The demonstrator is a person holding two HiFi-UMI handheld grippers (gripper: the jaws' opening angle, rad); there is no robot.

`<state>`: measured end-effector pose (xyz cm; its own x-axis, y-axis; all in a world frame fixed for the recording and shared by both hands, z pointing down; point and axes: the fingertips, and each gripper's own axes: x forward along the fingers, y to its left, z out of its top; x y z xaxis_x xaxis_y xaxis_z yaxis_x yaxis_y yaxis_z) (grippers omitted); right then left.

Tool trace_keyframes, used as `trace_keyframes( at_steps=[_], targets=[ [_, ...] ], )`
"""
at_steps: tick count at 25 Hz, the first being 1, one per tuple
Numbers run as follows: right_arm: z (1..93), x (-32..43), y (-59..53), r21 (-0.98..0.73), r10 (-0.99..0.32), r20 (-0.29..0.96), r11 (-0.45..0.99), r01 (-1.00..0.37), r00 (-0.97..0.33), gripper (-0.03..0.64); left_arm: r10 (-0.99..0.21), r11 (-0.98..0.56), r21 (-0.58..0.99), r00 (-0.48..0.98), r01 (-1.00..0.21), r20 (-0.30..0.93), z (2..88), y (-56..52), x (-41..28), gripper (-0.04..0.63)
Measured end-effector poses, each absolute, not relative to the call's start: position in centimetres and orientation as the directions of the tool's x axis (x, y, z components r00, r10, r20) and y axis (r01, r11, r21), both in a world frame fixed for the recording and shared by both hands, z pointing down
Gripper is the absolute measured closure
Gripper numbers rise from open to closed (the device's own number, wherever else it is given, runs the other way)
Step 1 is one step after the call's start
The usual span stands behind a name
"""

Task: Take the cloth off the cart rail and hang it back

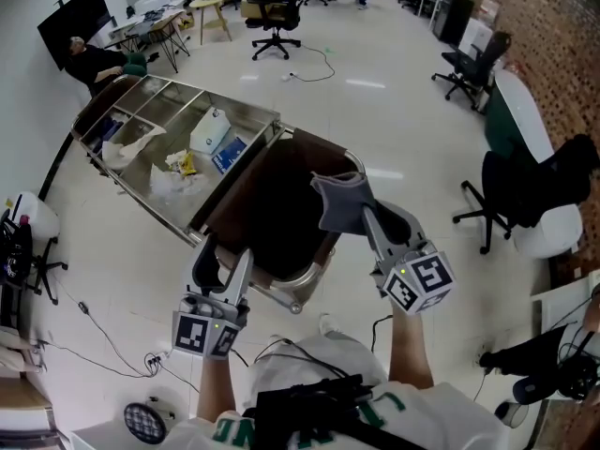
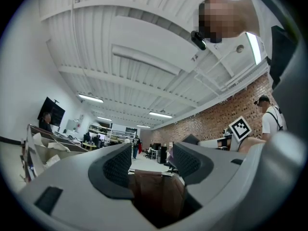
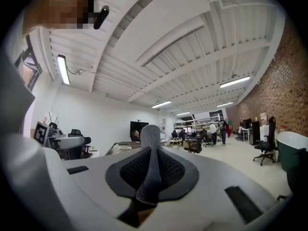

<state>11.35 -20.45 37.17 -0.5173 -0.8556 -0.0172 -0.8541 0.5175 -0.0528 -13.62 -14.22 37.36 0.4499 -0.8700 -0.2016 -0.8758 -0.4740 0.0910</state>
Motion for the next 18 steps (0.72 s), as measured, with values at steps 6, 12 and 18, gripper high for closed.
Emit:
trace_keyframes(
  at_steps=[6,12,18],
  targets=[
    [43.3,14.1,-24.6,-0.219,-0.895,0.143,0.388,-0.895,-0.423,0.56,-0.864,-0.489,0.1,0.465,-0.867,-0.19,37.6,-13.9,-12.7,0.334],
    [49.5,14.4,-27.0,-0.252,-0.883,0.283,0.307,-0.918,-0.373,0.558,-0.862,-0.496,0.115,0.472,-0.861,-0.181,37.3,-13.6,-11.9,0.334],
    [53.7,14.4,-28.6,-0.174,-0.855,0.405,0.274,-0.946,-0.323,0.554,-0.872,-0.48,0.104,0.459,-0.871,-0.171,38.2,-13.6,-12.3,0.334]
  ],
)
